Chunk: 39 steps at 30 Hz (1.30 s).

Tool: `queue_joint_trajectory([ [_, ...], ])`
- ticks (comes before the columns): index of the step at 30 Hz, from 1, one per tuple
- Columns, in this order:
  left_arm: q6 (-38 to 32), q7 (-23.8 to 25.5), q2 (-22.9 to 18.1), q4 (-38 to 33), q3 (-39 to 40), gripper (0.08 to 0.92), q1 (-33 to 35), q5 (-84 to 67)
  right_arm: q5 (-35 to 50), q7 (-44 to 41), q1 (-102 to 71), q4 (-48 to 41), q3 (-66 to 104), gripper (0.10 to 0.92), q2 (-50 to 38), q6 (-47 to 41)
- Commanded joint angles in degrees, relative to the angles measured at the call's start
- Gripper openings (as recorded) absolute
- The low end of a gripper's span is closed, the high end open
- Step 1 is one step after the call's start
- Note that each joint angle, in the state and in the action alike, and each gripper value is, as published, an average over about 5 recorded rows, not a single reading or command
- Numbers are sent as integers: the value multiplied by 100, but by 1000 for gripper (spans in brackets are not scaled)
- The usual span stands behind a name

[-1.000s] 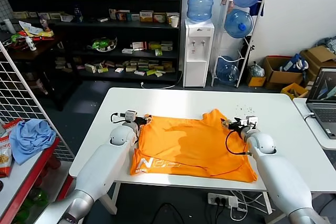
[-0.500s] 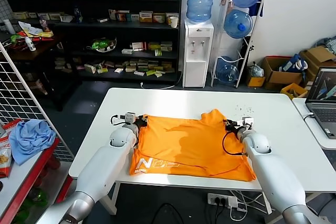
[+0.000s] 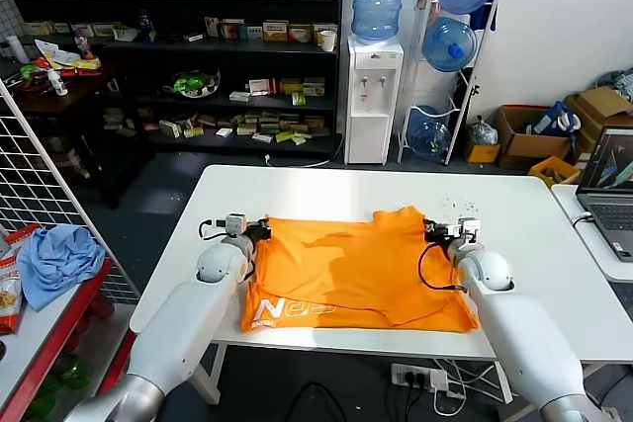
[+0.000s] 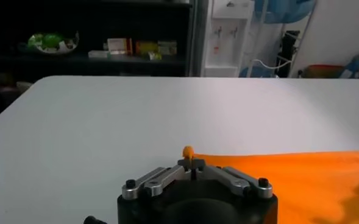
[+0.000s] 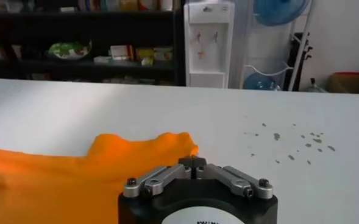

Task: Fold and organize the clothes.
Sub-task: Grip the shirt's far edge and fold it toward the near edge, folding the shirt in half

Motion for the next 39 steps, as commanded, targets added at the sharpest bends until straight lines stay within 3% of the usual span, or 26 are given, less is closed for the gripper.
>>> queue_joint_trajectory([
  [1, 68, -148, 762, -1843, -171, 92, 910, -412, 150, 322, -814, 1535, 98, 125, -446, -77],
  [13, 196, -373, 1474, -3920, -721, 92, 3091, -371, 59, 800, -3123, 3886, 652, 125, -1275, -378],
  [23, 164, -459, 1493, -4807, -1012, 92, 4293, -27, -320, 957, -4117, 4400, 777, 125, -1322, -514],
  [31, -548, -447, 1145, -4694, -988, 129, 4388, 284, -541, 1145, -4308, 4128, 798, 145, -1170, -546],
  [35, -1018, -400, 1051, -4555, -996, 236, 4198, 245, -569, 1205, -4212, 4056, 854, 242, -1127, -458],
  [39, -1062, -409, 979, -4390, -991, 357, 4037, 129, -512, 1242, -4162, 4132, 906, 363, -1147, -452],
])
